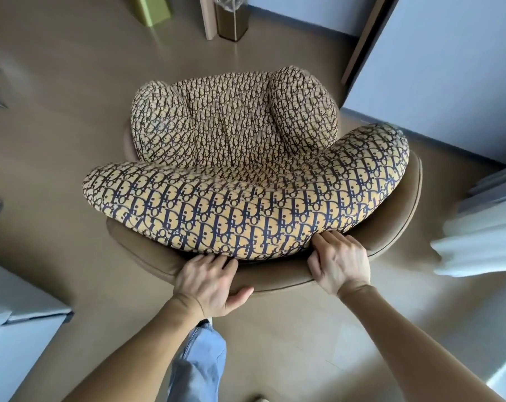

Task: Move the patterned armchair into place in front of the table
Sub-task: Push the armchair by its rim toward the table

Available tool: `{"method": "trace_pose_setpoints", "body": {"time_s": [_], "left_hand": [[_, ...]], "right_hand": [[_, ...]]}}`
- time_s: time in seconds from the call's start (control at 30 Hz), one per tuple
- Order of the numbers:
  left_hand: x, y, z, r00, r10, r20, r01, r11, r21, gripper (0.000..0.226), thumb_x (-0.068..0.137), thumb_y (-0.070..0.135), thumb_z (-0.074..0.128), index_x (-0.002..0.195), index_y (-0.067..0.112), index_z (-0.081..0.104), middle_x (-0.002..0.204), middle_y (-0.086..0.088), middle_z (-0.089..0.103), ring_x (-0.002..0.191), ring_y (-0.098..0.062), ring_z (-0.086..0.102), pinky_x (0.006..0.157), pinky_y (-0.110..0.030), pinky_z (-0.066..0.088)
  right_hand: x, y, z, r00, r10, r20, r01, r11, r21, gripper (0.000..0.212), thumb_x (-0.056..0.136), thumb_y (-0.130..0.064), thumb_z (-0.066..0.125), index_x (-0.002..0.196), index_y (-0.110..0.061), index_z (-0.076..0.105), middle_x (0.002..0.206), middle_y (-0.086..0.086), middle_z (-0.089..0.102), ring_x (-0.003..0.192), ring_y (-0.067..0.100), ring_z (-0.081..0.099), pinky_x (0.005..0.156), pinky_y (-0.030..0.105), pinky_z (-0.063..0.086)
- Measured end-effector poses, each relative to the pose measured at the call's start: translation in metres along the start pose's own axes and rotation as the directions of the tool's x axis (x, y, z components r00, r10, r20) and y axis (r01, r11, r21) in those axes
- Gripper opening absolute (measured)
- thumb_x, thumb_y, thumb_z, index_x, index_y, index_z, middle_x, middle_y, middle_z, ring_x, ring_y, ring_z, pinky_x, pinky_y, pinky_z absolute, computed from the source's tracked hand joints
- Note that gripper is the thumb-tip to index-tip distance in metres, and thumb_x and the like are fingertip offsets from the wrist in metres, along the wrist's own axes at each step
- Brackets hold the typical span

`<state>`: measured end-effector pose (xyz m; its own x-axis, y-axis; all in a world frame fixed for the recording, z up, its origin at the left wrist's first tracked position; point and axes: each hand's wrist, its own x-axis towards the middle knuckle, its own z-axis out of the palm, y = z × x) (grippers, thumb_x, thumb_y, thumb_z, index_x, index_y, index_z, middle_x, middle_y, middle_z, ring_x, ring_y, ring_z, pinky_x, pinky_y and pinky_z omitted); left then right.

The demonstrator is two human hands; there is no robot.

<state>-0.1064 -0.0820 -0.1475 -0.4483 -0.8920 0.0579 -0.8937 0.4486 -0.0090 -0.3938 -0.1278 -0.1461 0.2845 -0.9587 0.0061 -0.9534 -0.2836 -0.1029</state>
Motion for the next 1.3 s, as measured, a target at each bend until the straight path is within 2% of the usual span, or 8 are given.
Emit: {"method": "trace_pose_setpoints", "body": {"time_s": [0.33, 0.5, 0.77, 0.87, 1.03, 1.13, 1.3], "left_hand": [[0.056, -0.054, 0.01, 0.996, 0.045, -0.076, -0.042, 0.998, 0.053, 0.057, 0.081, 0.067, 0.049, 0.08, 0.015, 0.07, 0.066, -0.004, 0.063, 0.055, -0.029, 0.06, 0.055, -0.033, 0.049], [0.097, -0.085, 0.018, 0.985, 0.073, -0.156, -0.06, 0.995, 0.085, 0.056, 0.079, 0.067, 0.051, 0.08, 0.015, 0.071, 0.067, -0.004, 0.064, 0.053, -0.027, 0.06, 0.053, -0.032, 0.05], [0.163, -0.133, 0.029, 0.969, 0.062, -0.24, -0.049, 0.997, 0.059, 0.055, 0.08, 0.066, 0.053, 0.08, 0.013, 0.07, 0.066, -0.004, 0.064, 0.055, -0.028, 0.061, 0.057, -0.033, 0.05], [0.185, -0.151, 0.031, 0.965, 0.053, -0.256, -0.039, 0.998, 0.059, 0.054, 0.08, 0.065, 0.052, 0.079, 0.013, 0.068, 0.065, -0.003, 0.063, 0.054, -0.028, 0.061, 0.056, -0.032, 0.049], [0.224, -0.18, 0.035, 0.962, 0.05, -0.268, -0.033, 0.997, 0.067, 0.052, 0.082, 0.064, 0.049, 0.072, 0.014, 0.062, 0.061, -0.004, 0.059, 0.052, -0.028, 0.058, 0.055, -0.032, 0.045], [0.249, -0.197, 0.038, 0.961, 0.041, -0.272, -0.024, 0.998, 0.066, 0.052, 0.083, 0.062, 0.047, 0.071, 0.013, 0.061, 0.06, -0.005, 0.059, 0.051, -0.028, 0.059, 0.054, -0.031, 0.045], [0.29, -0.225, 0.041, 0.954, 0.034, -0.297, -0.018, 0.998, 0.057, 0.053, 0.084, 0.061, 0.046, 0.07, 0.012, 0.061, 0.058, -0.005, 0.059, 0.05, -0.028, 0.06, 0.053, -0.031, 0.046]], "right_hand": [[0.068, -0.002, -0.002, 0.999, 0.023, -0.032, -0.023, 1.0, 0.006, 0.015, 0.08, -0.033, 0.051, 0.072, -0.02, 0.051, 0.069, -0.002, 0.059, 0.068, 0.026, 0.059, 0.059, 0.035, 0.044], [0.112, 0.001, -0.001, 0.997, 0.048, -0.066, -0.048, 0.999, 0.002, 0.014, 0.08, -0.032, 0.05, 0.071, -0.021, 0.053, 0.068, -0.003, 0.059, 0.067, 0.024, 0.06, 0.058, 0.036, 0.046], [0.19, 0.009, 0.0, 0.994, 0.06, -0.092, -0.062, 0.998, -0.025, 0.018, 0.082, -0.032, 0.047, 0.07, -0.02, 0.051, 0.067, -0.001, 0.061, 0.064, 0.026, 0.061, 0.057, 0.034, 0.048], [0.217, 0.013, 0.001, 0.992, 0.062, -0.113, -0.065, 0.998, -0.025, 0.02, 0.083, -0.033, 0.044, 0.069, -0.02, 0.05, 0.066, 0.0, 0.061, 0.064, 0.027, 0.062, 0.054, 0.032, 0.046], [0.264, 0.018, 0.006, 0.983, 0.054, -0.177, -0.056, 0.998, -0.011, 0.018, 0.083, -0.034, 0.042, 0.069, -0.025, 0.034, 0.062, 0.0, 0.061, 0.06, 0.028, 0.061, 0.052, 0.029, 0.038], [0.294, 0.024, 0.009, 0.981, 0.058, -0.187, -0.063, 0.998, -0.024, 0.02, 0.084, -0.035, 0.04, 0.068, -0.024, 0.034, 0.063, 0.001, 0.062, 0.06, 0.029, 0.061, 0.053, 0.029, 0.032], [0.343, 0.031, 0.011, 0.978, 0.083, -0.191, -0.09, 0.996, -0.026, 0.022, 0.086, -0.038, 0.033, 0.069, -0.024, 0.036, 0.068, 0.001, 0.065, 0.063, 0.03, 0.063, 0.054, 0.029, 0.031]]}}
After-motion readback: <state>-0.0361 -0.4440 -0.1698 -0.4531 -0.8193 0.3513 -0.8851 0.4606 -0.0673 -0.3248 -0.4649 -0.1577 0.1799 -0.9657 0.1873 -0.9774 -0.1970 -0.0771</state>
